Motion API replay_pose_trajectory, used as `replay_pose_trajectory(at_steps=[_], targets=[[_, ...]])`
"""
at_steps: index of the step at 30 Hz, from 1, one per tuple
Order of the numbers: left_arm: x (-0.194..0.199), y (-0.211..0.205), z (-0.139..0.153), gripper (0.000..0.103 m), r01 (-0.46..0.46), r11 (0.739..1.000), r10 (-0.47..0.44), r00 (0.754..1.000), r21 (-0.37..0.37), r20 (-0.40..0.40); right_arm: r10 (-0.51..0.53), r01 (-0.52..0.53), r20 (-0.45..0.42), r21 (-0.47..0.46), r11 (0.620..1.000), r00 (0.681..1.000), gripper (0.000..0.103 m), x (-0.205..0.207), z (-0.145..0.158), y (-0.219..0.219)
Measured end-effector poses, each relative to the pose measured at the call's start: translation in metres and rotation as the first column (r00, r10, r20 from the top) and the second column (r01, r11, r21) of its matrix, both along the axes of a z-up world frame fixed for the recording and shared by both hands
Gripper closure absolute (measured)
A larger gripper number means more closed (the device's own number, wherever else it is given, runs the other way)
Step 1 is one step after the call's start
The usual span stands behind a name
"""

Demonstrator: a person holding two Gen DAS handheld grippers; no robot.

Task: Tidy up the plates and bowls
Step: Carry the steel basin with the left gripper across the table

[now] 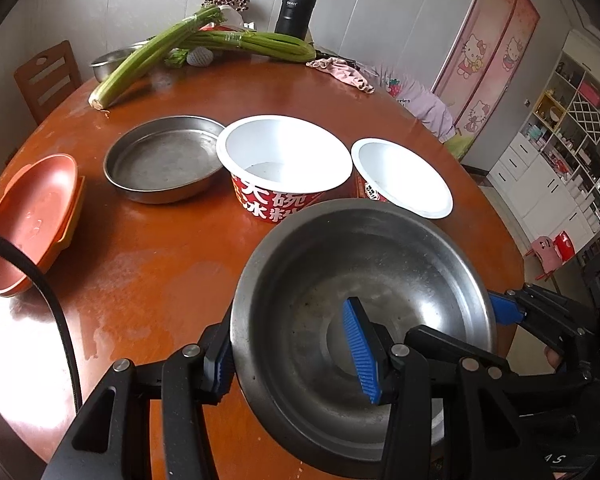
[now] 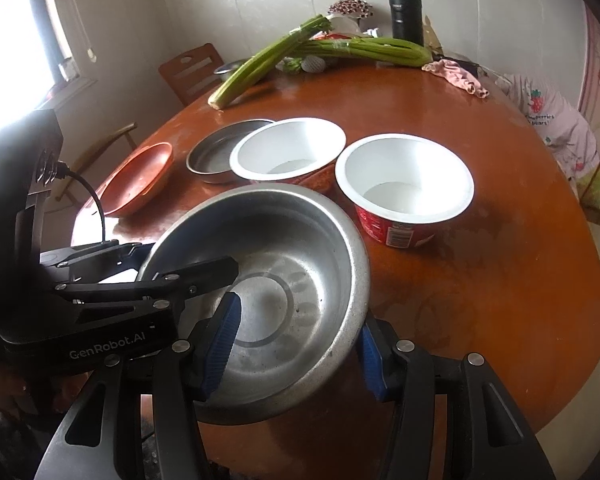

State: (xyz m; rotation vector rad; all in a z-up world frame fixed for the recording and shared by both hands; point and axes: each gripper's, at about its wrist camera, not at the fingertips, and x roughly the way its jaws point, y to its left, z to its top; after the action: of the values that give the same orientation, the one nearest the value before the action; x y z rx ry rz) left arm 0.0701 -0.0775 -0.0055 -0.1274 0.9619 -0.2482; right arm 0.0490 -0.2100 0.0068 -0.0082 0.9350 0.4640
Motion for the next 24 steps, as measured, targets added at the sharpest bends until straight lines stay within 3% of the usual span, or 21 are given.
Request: replay_pose_trajectory(at_steps=[24], targets=[[-0.009,-0.012,-0.013,0.054,0.026,0.999,-0.025,0.999,0.037,-0.024,0.001,-0.001,0.001,0.0,1.0,1.0,0.046,-0.021,-0.009,-0.006]])
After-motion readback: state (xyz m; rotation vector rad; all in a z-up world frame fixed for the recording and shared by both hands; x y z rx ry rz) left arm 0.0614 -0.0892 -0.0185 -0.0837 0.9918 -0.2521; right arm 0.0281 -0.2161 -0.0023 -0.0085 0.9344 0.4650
